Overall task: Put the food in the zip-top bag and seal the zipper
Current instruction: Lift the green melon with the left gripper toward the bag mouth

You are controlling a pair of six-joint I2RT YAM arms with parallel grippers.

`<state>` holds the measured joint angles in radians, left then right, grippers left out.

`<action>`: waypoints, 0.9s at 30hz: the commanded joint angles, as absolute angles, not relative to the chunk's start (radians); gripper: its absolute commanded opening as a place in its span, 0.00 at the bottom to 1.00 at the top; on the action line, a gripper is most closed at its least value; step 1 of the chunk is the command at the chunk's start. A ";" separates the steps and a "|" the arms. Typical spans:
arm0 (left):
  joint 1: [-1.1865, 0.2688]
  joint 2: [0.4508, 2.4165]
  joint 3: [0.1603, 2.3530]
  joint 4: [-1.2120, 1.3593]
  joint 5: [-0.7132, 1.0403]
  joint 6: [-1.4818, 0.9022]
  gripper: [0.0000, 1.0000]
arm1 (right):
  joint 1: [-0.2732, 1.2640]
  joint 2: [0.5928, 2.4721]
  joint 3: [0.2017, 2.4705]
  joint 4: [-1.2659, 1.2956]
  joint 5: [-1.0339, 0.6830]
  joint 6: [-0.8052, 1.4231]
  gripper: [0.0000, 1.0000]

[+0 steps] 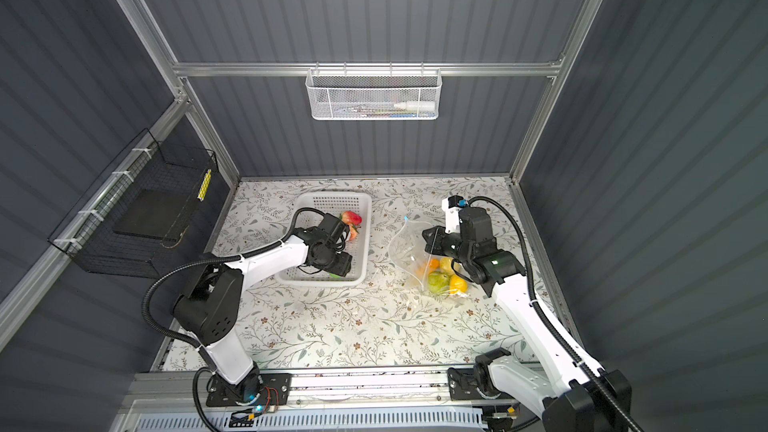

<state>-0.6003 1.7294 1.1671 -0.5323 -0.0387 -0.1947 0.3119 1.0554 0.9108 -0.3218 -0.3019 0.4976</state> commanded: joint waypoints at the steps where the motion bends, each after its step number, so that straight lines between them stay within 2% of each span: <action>1: -0.597 1.653 1.165 -0.506 -0.067 -0.223 0.59 | 0.311 1.055 0.927 -0.320 -0.291 0.501 0.00; 6: -0.597 1.575 1.187 -0.490 -0.040 -0.250 0.59 | 0.311 1.054 0.925 -0.318 -0.296 0.504 0.00; 15: -0.608 1.417 1.160 -0.257 0.210 -0.390 0.58 | 0.311 1.045 0.914 -0.298 -0.316 0.505 0.00; 21: -0.714 1.380 1.165 -0.103 0.253 -0.439 0.58 | 0.311 1.039 0.909 -0.288 -0.323 0.508 0.00; 27: -0.819 1.447 1.223 -0.022 0.312 -0.450 0.59 | 0.311 1.027 0.896 -0.261 -0.362 0.522 0.00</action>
<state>-0.8005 1.4147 1.1812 -0.0982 0.2527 -0.4232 0.3119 1.0496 0.9100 -0.2958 -0.3153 0.5087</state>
